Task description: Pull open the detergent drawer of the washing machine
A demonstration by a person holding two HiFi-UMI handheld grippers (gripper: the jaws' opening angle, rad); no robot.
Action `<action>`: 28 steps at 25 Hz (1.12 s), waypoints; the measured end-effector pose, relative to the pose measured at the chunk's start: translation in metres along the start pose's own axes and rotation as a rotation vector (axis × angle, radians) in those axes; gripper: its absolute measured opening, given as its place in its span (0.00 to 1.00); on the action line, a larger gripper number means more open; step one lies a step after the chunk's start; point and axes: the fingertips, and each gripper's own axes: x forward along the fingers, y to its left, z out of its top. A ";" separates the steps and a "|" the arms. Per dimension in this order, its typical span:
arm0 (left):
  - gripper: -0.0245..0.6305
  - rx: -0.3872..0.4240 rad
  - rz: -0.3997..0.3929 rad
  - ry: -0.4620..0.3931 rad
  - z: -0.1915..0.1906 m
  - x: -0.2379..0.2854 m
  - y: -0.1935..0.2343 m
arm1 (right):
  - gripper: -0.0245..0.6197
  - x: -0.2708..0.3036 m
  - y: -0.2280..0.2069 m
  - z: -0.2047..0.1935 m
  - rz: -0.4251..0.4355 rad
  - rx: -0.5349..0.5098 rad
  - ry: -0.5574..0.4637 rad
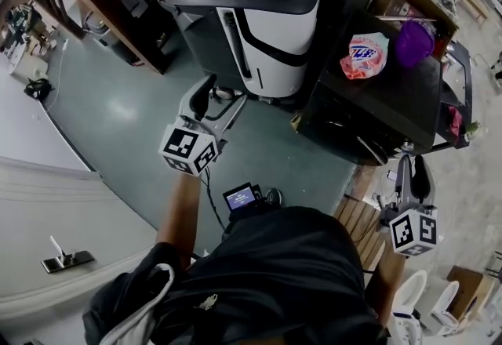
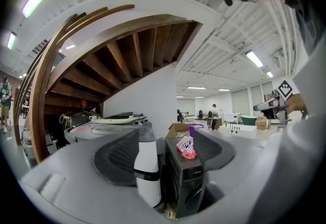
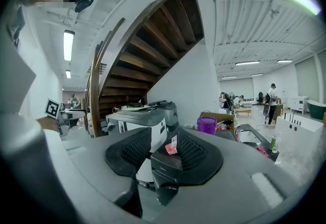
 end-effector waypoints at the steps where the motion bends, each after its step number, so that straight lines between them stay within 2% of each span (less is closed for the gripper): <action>1: 0.62 -0.004 -0.006 -0.002 -0.001 0.000 0.002 | 0.25 0.002 0.003 0.001 -0.002 -0.004 0.002; 7: 0.62 -0.035 -0.017 0.001 -0.017 -0.001 0.019 | 0.25 0.018 0.022 0.003 0.001 -0.027 0.019; 16: 0.61 -0.089 0.062 0.004 -0.035 -0.020 0.057 | 0.25 0.057 0.051 0.005 0.073 -0.054 0.059; 24: 0.61 -0.109 0.128 0.031 -0.044 -0.022 0.066 | 0.25 0.097 0.053 0.000 0.158 -0.003 0.090; 28: 0.61 -0.092 0.141 0.050 -0.042 -0.014 0.061 | 0.25 0.117 0.043 -0.005 0.186 0.043 0.097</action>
